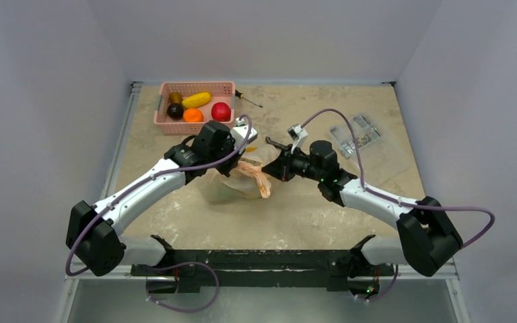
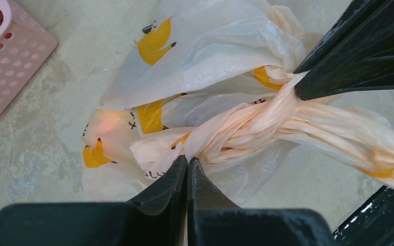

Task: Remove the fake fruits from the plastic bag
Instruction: Untie the plastic bag at the center of the board.

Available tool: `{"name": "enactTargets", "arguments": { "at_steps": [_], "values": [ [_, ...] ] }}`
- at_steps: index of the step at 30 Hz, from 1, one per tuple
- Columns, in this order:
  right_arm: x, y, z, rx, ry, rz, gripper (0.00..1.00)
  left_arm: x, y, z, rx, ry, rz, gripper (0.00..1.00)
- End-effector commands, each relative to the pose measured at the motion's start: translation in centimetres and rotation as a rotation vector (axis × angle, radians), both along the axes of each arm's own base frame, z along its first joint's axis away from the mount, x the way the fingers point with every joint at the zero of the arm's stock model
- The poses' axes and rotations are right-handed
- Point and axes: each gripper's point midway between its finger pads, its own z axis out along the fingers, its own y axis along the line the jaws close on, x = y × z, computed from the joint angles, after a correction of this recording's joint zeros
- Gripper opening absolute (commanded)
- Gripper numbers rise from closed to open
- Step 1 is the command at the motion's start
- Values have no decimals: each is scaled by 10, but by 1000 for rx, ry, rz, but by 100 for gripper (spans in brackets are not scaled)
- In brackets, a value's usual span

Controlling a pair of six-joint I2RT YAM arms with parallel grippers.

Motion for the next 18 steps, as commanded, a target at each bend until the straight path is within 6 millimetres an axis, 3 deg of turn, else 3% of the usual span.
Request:
{"name": "enactTargets", "arguments": {
  "at_steps": [1,5,8,13,18],
  "values": [
    [10,-30,21,125,62,-153,0,19,15,34,-22,-155,84,0],
    [19,-80,8,291,185,-283,0,18,20,36,-19,-175,87,0],
    [20,-82,1,211,164,-265,3,14,15,36,-36,-160,50,0],
    [20,-88,10,71,45,-254,29,4,4,35,-76,-120,-12,0],
    [15,-92,41,-129,-141,-298,47,5,2,35,-74,-112,-15,0]
  ]
}}
